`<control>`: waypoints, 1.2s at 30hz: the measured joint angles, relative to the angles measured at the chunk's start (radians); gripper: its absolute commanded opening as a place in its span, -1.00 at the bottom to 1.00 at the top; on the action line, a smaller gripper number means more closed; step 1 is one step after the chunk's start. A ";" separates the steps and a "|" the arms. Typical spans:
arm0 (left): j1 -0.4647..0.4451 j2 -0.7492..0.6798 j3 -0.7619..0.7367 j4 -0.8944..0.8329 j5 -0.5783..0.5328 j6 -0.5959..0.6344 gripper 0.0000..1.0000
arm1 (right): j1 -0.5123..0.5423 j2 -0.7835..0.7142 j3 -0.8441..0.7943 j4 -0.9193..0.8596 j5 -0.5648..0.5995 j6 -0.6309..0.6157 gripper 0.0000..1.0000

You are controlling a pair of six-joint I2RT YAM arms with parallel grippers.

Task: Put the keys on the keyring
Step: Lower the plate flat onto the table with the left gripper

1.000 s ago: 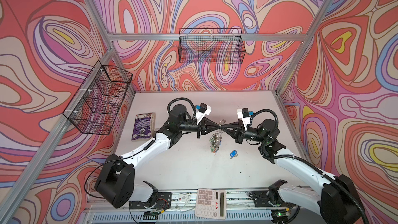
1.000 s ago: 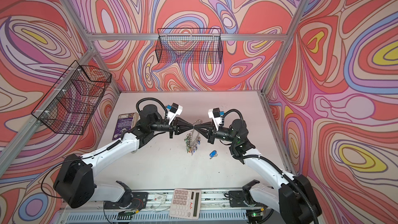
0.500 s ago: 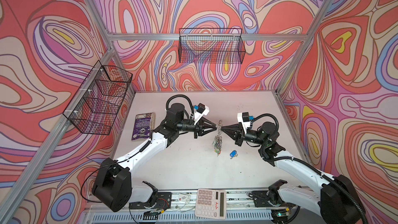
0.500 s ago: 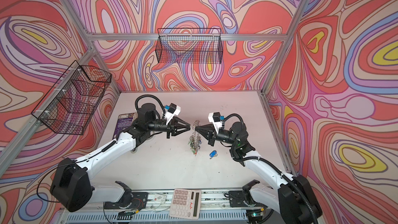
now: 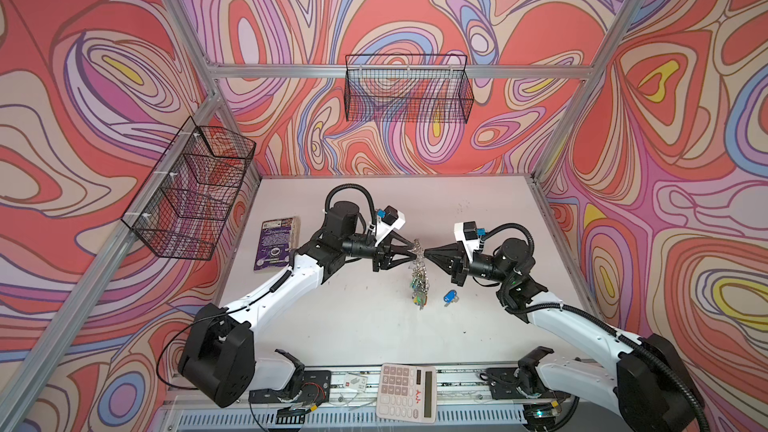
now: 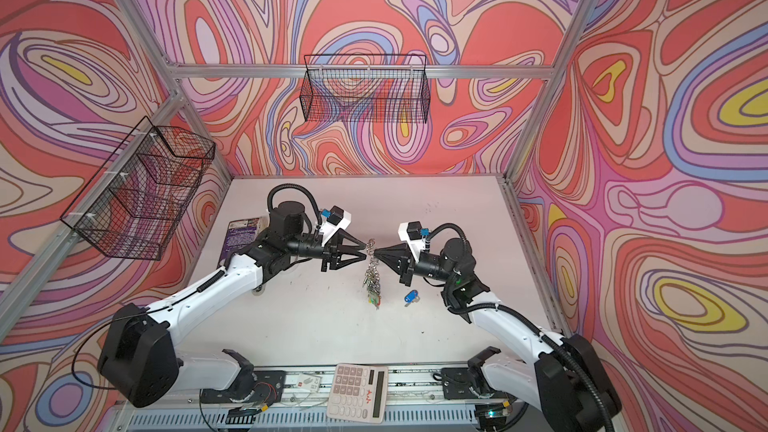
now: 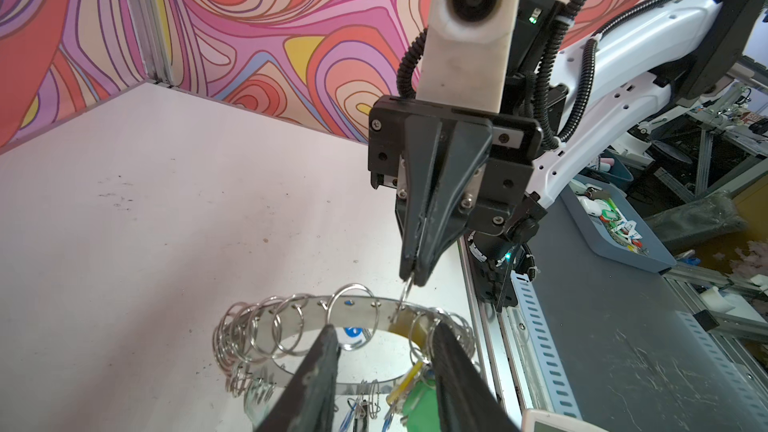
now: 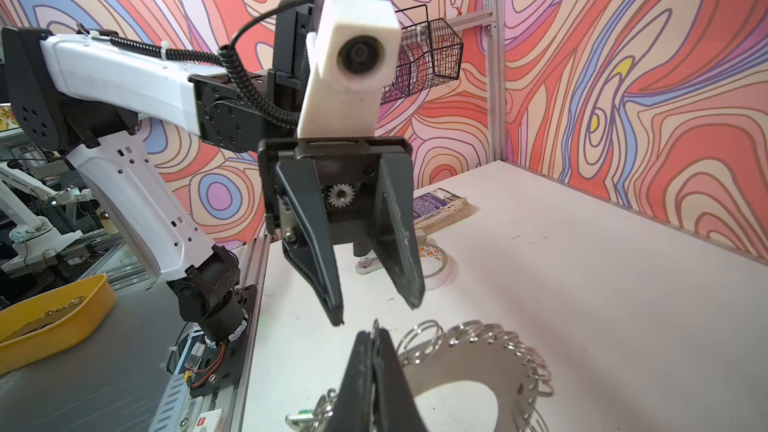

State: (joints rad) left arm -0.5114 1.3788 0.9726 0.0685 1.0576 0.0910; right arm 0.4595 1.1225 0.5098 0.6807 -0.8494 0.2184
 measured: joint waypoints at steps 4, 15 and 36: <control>-0.007 0.032 0.036 -0.018 0.000 0.023 -0.16 | 0.005 0.006 0.000 0.013 -0.001 0.003 -1.00; -0.027 0.050 0.058 -0.076 0.016 0.073 -1.00 | 0.010 0.014 -0.006 0.032 0.004 0.004 -1.00; -0.042 -0.198 -0.121 -0.089 -0.324 -0.175 -0.34 | 0.013 -0.033 -0.033 -0.177 0.261 0.087 0.31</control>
State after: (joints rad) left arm -0.5529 1.1805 0.8520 -0.0204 0.7338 -0.0845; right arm 0.4721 1.0893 0.4770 0.5041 -0.5884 0.3054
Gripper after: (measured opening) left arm 0.292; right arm 0.568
